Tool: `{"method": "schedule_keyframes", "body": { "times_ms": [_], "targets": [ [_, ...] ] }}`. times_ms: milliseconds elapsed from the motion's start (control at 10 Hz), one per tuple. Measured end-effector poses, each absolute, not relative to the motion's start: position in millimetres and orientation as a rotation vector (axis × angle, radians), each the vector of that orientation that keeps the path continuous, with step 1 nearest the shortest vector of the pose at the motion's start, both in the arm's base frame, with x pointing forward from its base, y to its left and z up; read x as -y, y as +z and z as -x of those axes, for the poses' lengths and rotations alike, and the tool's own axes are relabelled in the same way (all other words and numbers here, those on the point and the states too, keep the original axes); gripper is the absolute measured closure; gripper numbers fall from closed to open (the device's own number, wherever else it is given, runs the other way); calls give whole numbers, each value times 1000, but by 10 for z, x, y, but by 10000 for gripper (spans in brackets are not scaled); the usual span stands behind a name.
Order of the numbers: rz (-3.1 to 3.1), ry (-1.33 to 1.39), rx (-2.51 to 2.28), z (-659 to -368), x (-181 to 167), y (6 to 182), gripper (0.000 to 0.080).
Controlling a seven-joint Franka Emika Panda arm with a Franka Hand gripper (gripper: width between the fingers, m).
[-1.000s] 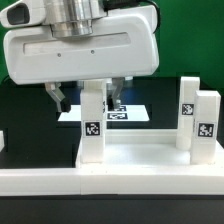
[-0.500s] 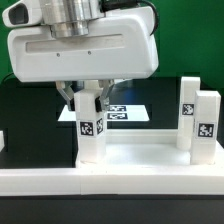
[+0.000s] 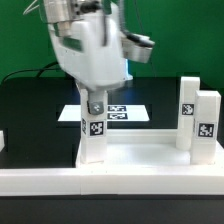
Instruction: Assemble desk
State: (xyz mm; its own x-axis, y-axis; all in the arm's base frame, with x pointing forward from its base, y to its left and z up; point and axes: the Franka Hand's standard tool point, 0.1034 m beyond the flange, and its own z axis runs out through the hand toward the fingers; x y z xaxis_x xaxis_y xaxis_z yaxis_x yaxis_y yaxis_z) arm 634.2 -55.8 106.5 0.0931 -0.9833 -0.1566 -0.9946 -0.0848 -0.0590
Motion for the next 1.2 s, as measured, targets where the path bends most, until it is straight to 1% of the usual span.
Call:
{"method": "schedule_keyframes", "body": {
  "times_ms": [200,500,600,700,800,900,1000,1200],
  "targets": [
    [1954,139,-2263,-6348,549,1064,511],
    [1928,139,-2291,-6349,528,1056,511],
    [2016,120,-2211,-6357,533,1057,347],
    [2184,63,-2029,-6394,531,1057,224],
    [2332,40,-1849,-6399,478,1051,224],
    [2389,16,-1772,-6384,404,1053,165],
    [2379,-36,-1829,-6334,307,1089,154],
    [2530,-50,-1635,-6305,315,1072,151]
  ]
}}
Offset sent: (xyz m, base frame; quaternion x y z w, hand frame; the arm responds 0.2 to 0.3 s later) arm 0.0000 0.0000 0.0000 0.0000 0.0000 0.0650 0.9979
